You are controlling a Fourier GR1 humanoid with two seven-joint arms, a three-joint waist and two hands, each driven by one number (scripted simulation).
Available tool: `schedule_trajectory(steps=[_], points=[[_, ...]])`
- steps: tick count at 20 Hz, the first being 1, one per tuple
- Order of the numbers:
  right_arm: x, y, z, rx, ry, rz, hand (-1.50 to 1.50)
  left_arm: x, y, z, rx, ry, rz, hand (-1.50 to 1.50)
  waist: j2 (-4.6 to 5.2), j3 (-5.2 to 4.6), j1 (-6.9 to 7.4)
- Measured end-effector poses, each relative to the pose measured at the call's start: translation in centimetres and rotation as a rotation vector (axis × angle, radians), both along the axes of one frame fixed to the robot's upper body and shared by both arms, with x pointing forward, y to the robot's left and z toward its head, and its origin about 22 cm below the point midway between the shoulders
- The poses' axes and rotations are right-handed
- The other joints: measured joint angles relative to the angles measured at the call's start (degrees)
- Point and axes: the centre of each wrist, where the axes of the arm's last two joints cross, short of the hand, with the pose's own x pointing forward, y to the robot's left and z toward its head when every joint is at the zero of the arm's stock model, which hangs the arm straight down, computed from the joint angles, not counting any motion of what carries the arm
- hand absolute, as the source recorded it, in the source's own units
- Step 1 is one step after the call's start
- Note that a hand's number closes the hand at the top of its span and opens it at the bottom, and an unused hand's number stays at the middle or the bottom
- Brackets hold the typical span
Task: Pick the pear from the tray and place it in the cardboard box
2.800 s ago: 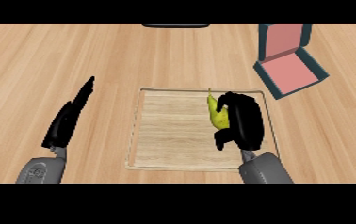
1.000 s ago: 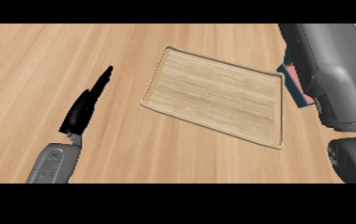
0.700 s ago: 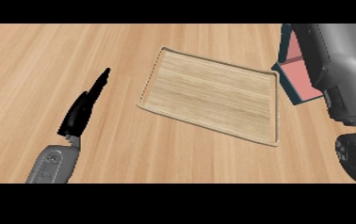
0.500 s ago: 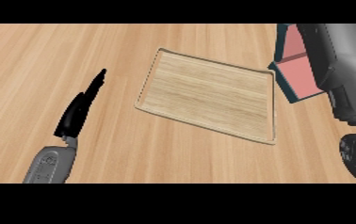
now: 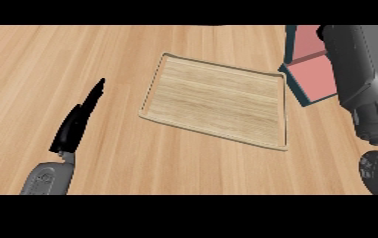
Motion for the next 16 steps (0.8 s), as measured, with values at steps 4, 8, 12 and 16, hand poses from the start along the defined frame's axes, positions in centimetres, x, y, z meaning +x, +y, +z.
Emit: schedule_trajectory(steps=[4, 8, 12, 16], points=[[-0.4, -0.9, -2.5, 0.079, -0.050, 0.028, -1.50, 0.1, -0.2, 0.1, 0.001, 0.004, -0.001, 0.00, 0.04, 0.02, -0.02], [-1.0, -1.0, -3.4, 0.022, -0.234, 0.069, -1.50, 0.2, 0.1, 0.2, -0.001, 0.001, 0.003, 0.00, -0.02, 0.03, -0.11], [-1.6, -1.5, -3.4, -0.037, -0.478, 0.084, -1.50, 0.2, 0.0, 0.2, 0.000, -0.005, -0.003, 0.00, 0.03, 0.05, -0.02], [-2.1, -1.9, -3.6, -0.028, -0.679, 0.024, -1.50, 0.3, 0.2, 0.3, 0.000, -0.004, -0.001, 0.00, -0.02, 0.05, -0.22]])
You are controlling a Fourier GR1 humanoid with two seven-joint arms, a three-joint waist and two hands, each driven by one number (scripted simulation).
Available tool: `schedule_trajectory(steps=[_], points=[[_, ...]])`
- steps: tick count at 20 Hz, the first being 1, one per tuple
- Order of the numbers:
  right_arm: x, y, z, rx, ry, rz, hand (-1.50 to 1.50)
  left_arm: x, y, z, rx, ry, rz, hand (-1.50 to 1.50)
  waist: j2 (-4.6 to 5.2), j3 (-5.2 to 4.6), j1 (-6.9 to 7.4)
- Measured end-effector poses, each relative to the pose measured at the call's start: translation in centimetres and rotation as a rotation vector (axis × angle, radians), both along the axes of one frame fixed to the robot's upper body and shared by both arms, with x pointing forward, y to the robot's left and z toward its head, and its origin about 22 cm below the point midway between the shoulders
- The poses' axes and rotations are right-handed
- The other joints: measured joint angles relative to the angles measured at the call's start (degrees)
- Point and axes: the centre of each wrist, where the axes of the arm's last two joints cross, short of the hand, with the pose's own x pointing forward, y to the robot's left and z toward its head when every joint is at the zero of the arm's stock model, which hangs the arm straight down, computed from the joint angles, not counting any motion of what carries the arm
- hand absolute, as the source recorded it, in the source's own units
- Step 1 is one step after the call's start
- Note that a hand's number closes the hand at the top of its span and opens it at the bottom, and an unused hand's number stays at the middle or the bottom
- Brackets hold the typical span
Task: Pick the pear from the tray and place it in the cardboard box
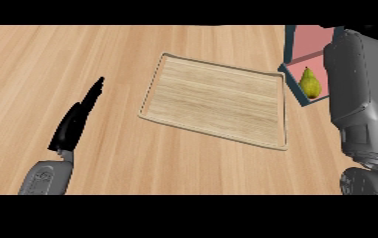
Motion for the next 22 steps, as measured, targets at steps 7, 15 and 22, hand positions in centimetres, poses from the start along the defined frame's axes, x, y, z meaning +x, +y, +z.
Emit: schedule_trajectory(steps=[7, 15, 22], points=[[-1.7, -1.1, -1.9, -0.031, -0.257, -0.086, -1.50, -0.7, 0.2, -0.7, -0.002, 0.012, 0.019, 0.00, -0.49, -0.05, -0.99], [-6.1, -2.1, -6.2, -0.133, -0.413, -0.158, -1.50, -1.0, 0.7, -0.7, -0.004, 0.017, 0.037, 0.00, -0.91, -0.11, -2.02], [-12.0, -2.7, -8.9, -0.203, -0.475, -0.220, -1.50, -1.2, 0.9, -0.5, -0.005, 0.022, 0.039, 0.00, -1.05, -0.14, -2.09]])
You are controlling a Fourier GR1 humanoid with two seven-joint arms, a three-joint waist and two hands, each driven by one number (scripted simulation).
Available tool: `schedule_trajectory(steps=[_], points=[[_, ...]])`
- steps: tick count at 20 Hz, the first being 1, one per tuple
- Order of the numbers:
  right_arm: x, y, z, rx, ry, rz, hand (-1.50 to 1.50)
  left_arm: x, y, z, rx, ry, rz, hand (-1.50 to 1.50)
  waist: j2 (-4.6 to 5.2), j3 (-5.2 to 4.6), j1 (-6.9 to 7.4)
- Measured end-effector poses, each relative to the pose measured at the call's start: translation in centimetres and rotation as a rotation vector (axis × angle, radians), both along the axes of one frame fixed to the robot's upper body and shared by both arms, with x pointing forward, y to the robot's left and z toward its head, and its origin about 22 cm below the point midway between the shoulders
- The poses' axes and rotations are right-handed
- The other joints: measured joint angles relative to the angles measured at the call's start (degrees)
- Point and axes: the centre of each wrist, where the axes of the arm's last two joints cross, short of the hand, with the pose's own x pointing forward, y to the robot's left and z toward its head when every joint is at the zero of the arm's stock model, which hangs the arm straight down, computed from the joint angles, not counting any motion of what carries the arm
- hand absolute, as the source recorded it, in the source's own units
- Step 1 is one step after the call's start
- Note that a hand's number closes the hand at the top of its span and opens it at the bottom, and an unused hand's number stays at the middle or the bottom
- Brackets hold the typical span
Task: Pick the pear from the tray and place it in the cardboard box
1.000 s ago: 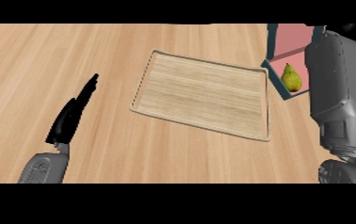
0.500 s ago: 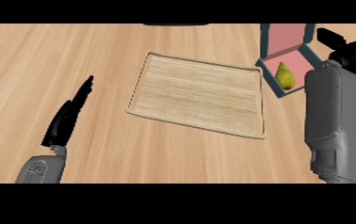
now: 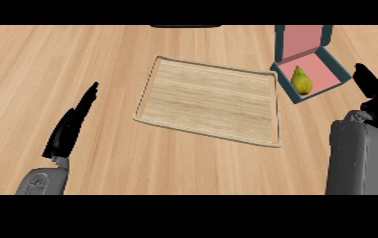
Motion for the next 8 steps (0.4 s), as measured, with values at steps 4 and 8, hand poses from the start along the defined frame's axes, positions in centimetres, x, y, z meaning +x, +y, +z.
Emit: schedule_trajectory(steps=[4, 8], points=[[-3.8, -0.1, -1.2, -0.008, -0.007, -0.014, -1.50, 0.2, -0.7, 0.1, 0.001, 0.003, 0.000, 0.00, 0.09, 0.01, 0.05], [-7.0, 0.6, -1.9, -0.010, 0.015, -0.017, -1.50, 0.4, -0.4, 0.3, 0.007, -0.003, -0.004, 0.00, 0.18, 0.02, 0.19]])
